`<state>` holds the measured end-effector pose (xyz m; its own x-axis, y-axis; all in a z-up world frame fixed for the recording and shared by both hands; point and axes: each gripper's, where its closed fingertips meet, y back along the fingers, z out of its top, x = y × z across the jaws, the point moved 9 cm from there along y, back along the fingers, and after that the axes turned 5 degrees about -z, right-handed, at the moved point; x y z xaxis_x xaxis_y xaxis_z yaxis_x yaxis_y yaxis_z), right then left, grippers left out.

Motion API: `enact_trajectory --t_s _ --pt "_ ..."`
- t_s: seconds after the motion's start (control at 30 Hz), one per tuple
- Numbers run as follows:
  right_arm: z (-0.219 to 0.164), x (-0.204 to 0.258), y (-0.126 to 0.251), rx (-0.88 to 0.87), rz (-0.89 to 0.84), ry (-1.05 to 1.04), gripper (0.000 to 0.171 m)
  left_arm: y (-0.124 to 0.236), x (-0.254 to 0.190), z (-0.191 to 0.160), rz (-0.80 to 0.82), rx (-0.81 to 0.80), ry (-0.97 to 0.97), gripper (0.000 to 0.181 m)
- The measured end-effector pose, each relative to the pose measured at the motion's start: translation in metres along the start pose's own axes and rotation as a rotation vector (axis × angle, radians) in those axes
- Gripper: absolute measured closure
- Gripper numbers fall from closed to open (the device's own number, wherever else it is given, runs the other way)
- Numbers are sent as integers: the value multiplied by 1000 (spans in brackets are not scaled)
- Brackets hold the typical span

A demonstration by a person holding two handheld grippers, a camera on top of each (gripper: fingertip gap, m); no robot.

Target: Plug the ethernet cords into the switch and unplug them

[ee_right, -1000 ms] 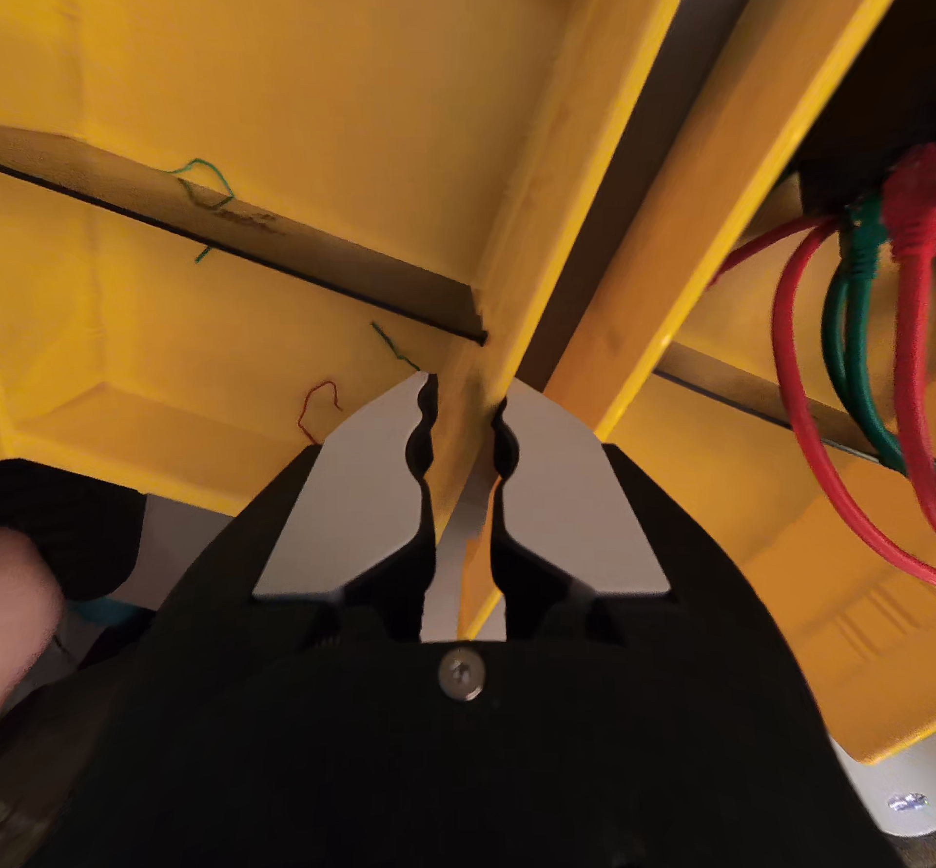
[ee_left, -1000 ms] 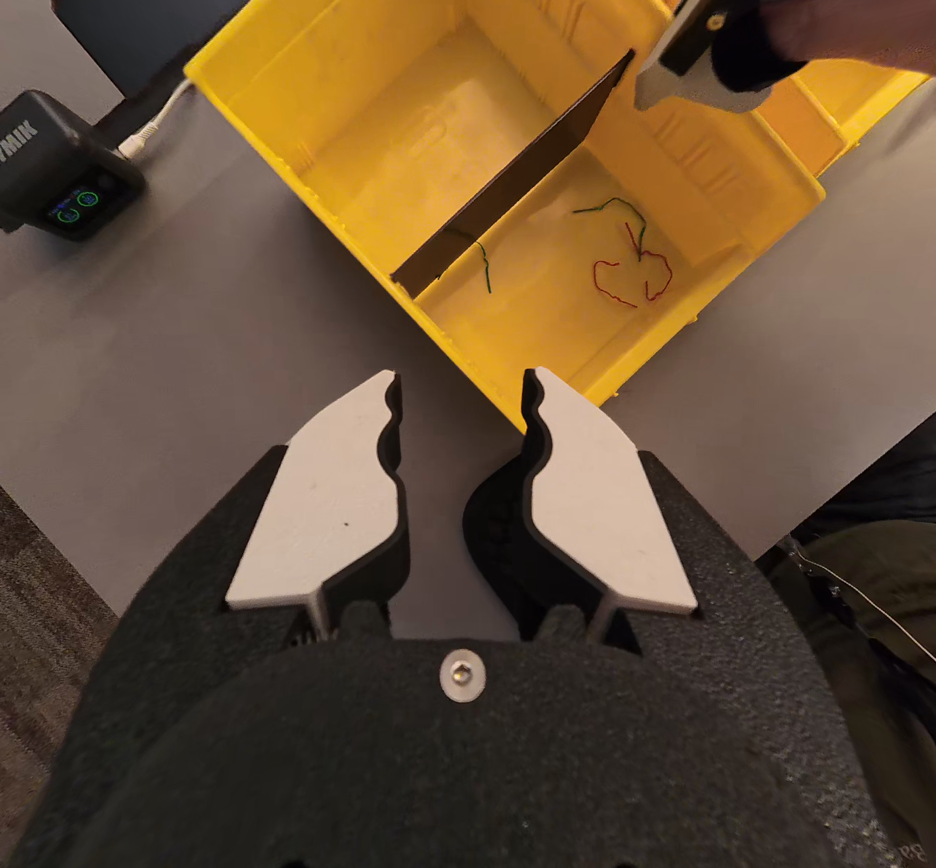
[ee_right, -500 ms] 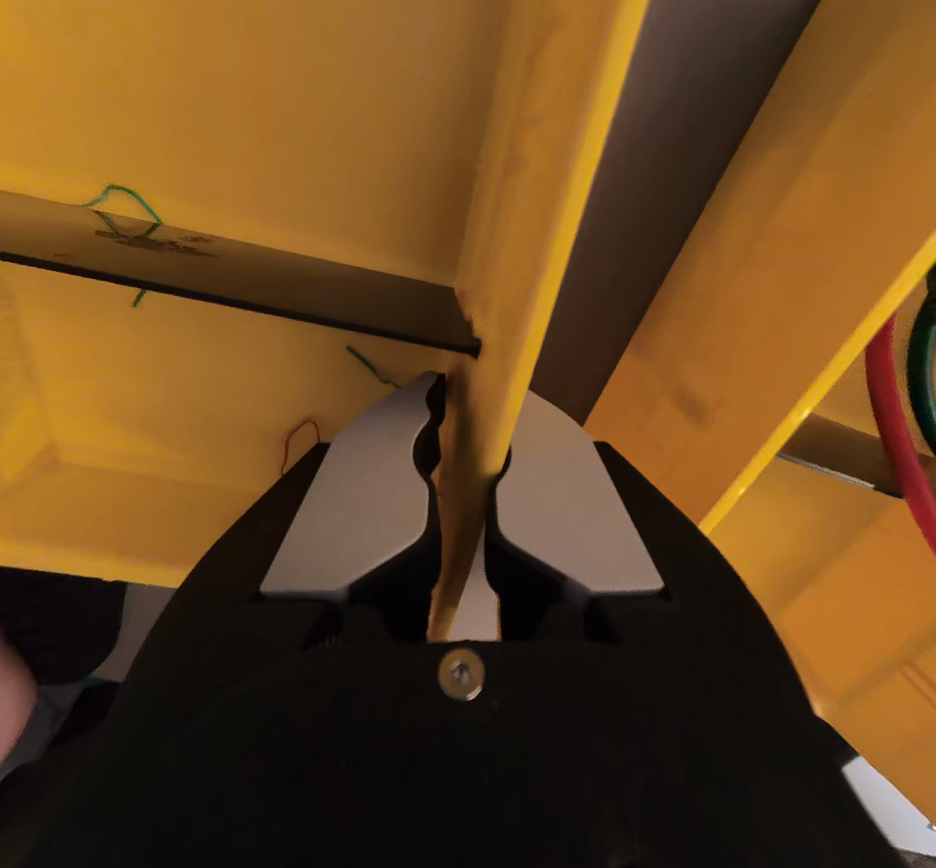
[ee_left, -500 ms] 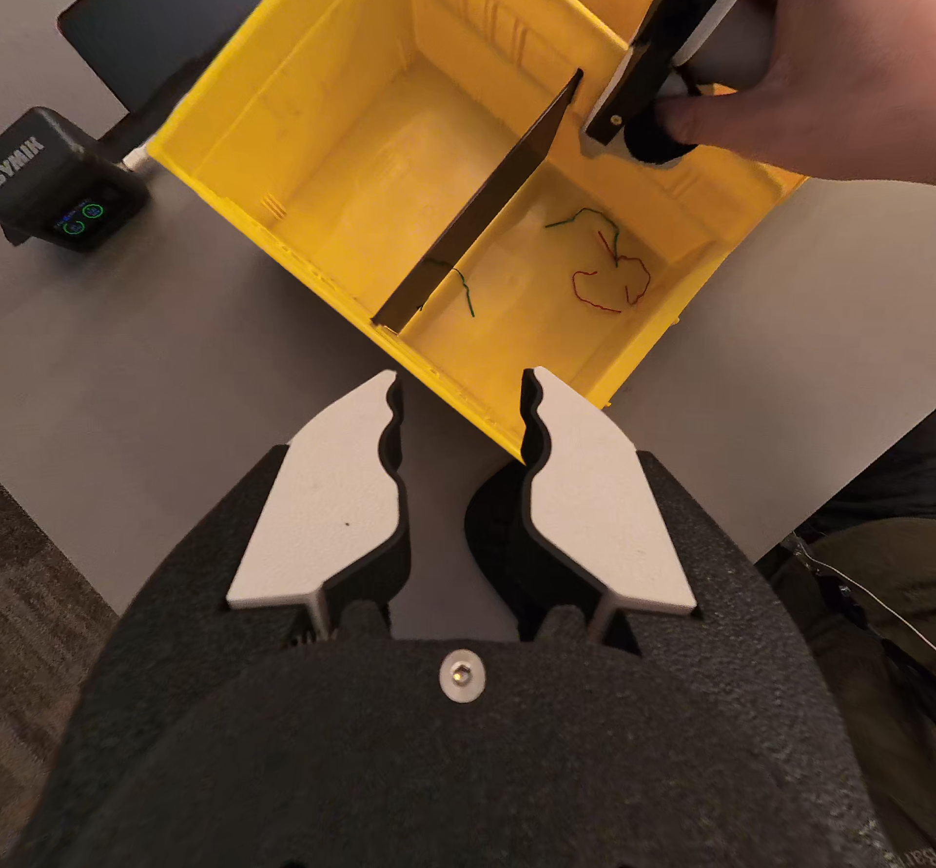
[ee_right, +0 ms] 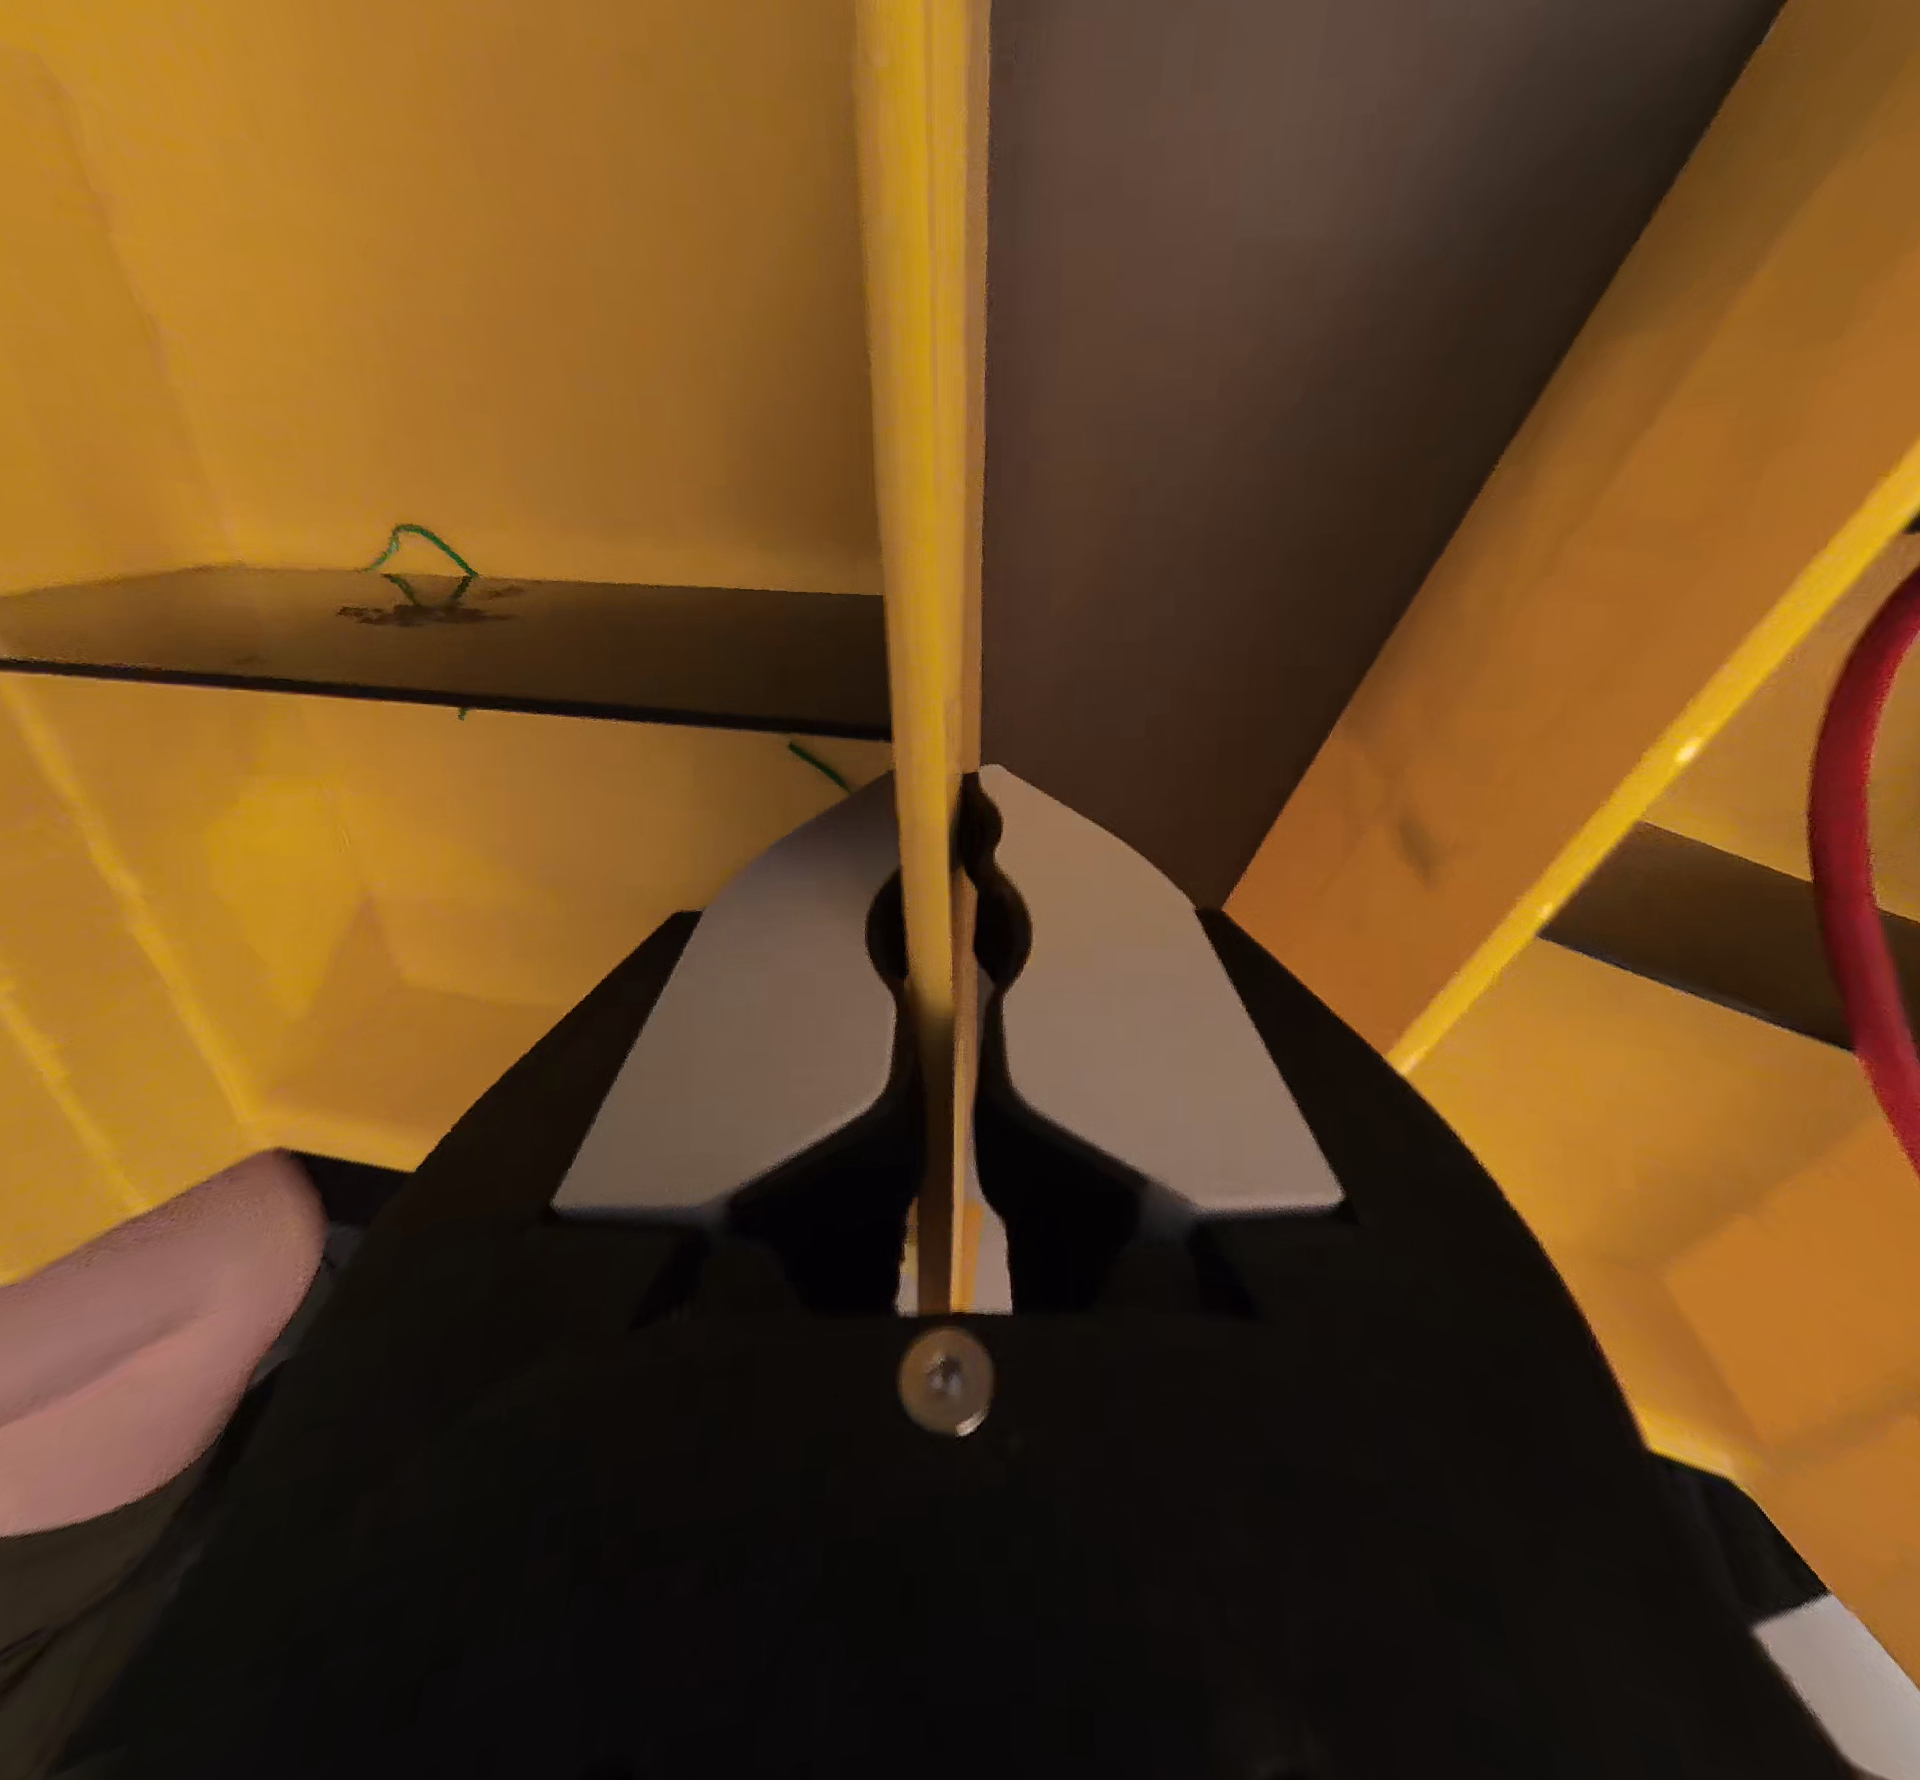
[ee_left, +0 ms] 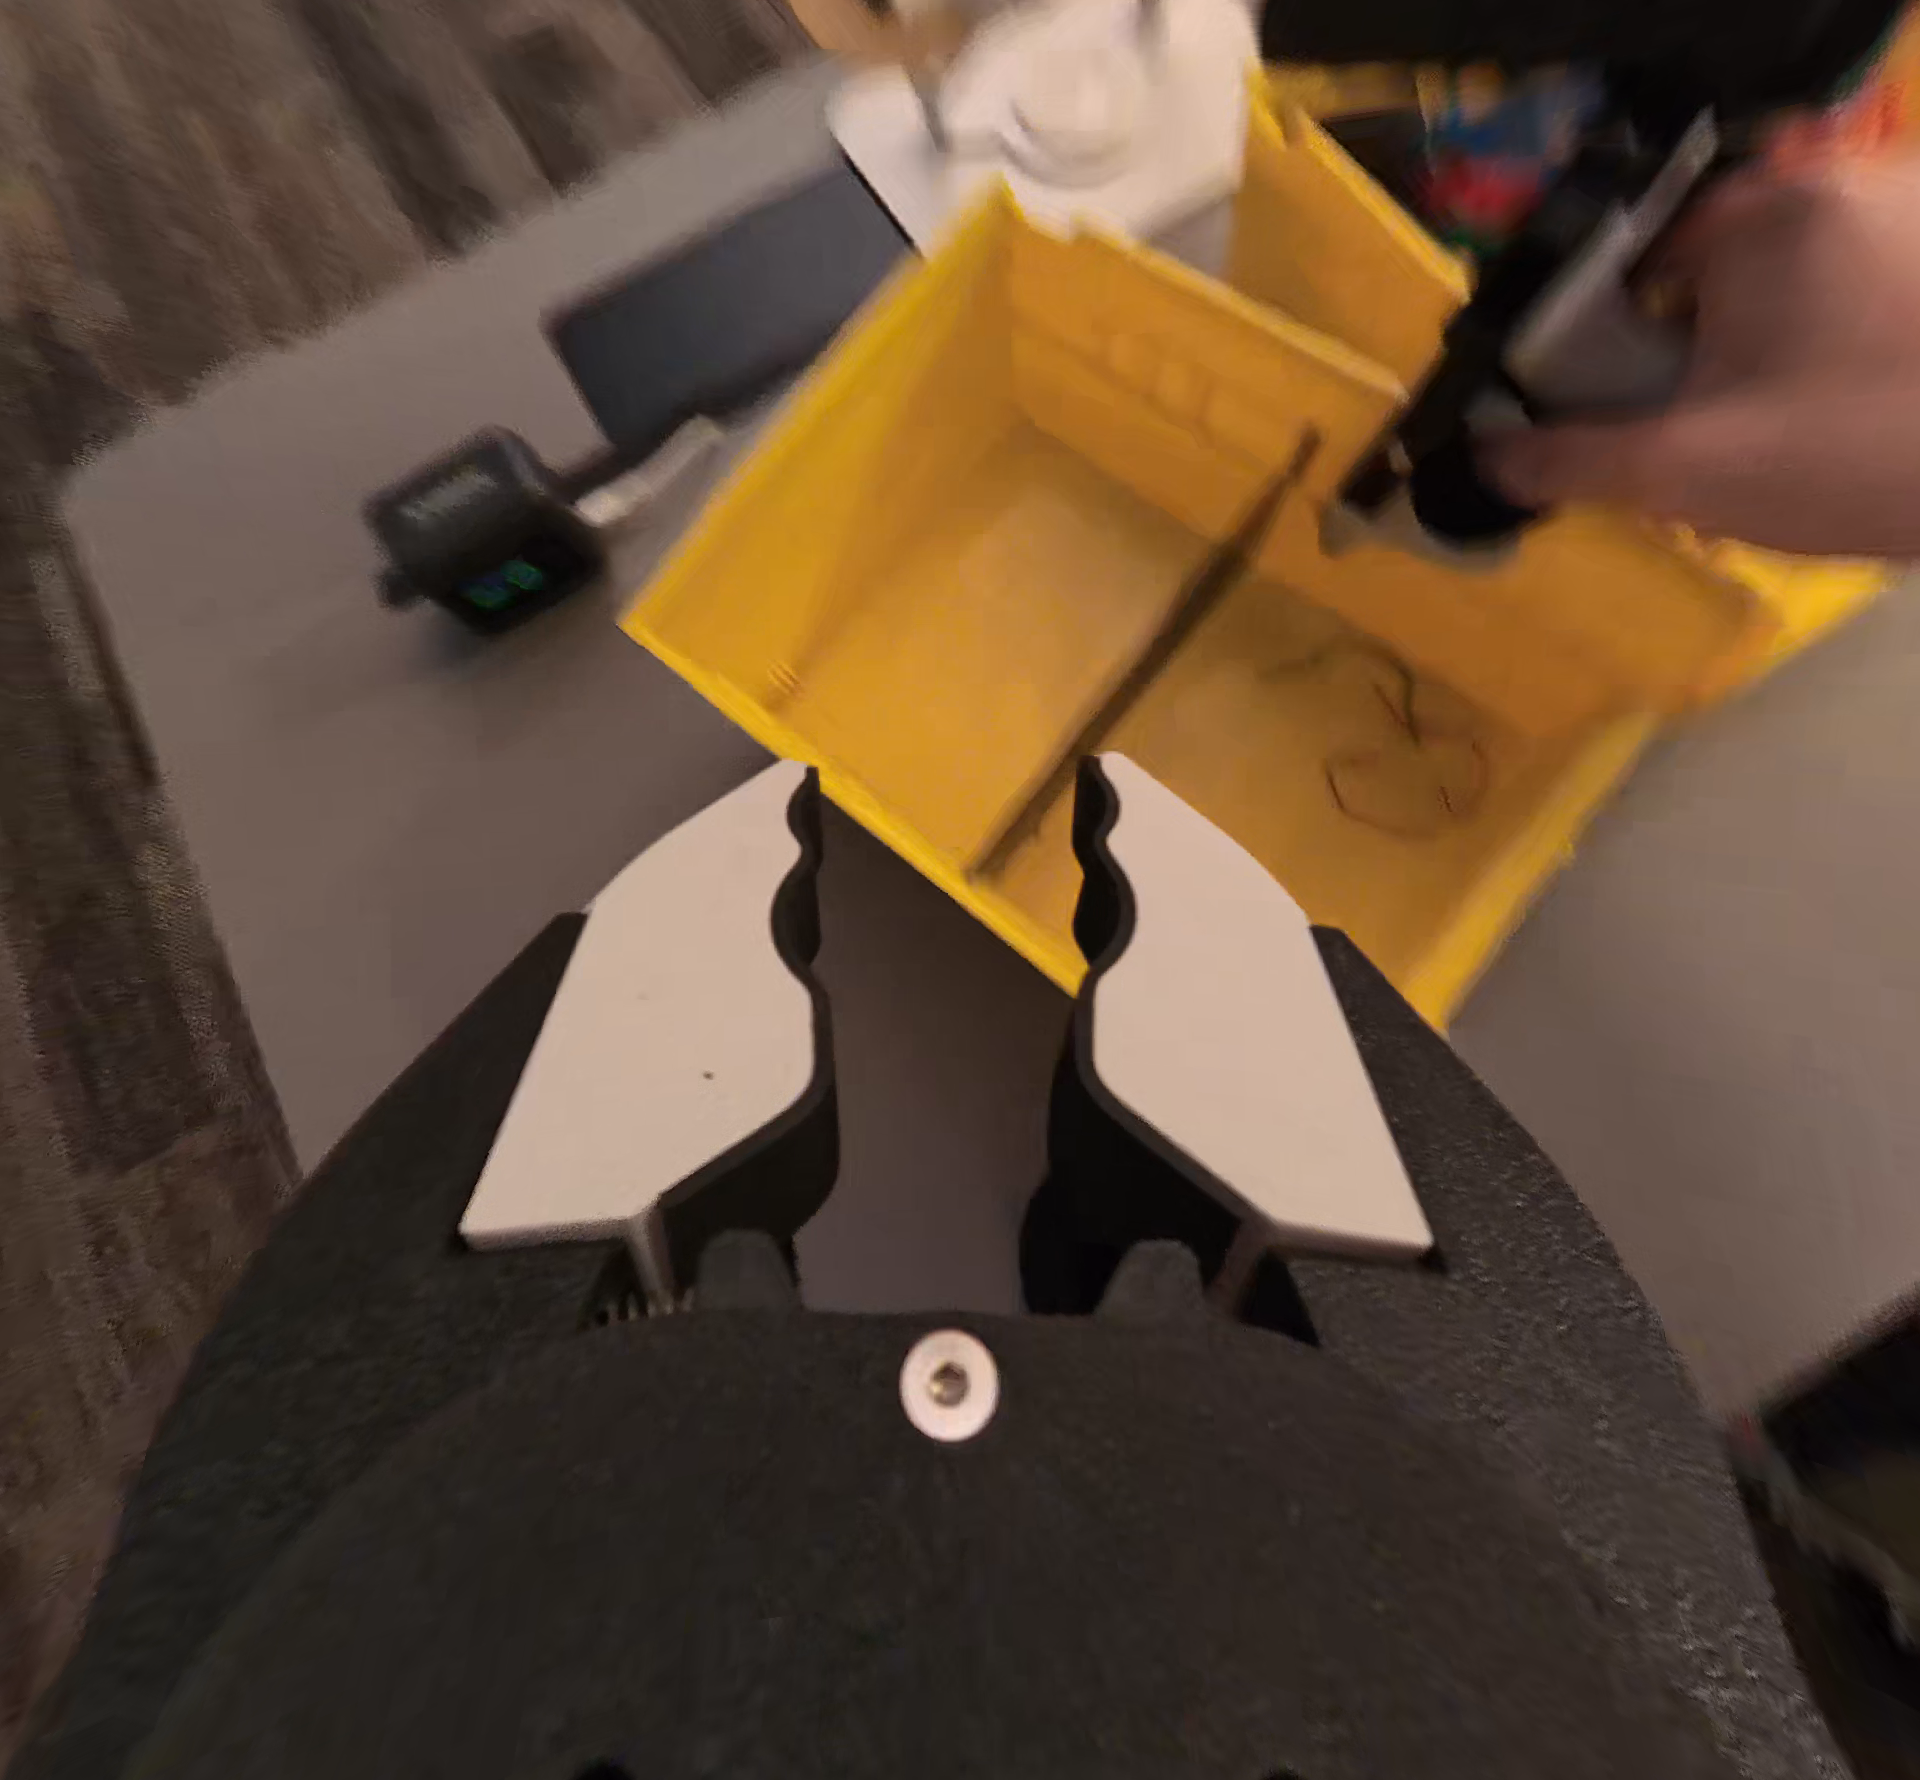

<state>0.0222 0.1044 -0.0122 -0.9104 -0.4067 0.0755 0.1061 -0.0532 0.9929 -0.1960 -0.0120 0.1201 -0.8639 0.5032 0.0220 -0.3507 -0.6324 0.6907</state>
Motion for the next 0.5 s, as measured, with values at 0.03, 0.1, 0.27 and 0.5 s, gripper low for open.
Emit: enact_trajectory --t_s 0.03,0.1,0.27,0.5 --pt "1 1 7 2 4 13 167 7 5 6 29 -87 42 135" --pt "3 3 27 -14 11 42 167 22 11 14 37 -255 102 131" --pt "0 -15 97 -49 107 56 167 69 17 18 88 -660 211 132" --pt "-55 -139 205 -88 175 -81 167 69 16 22 118 -720 230 130"
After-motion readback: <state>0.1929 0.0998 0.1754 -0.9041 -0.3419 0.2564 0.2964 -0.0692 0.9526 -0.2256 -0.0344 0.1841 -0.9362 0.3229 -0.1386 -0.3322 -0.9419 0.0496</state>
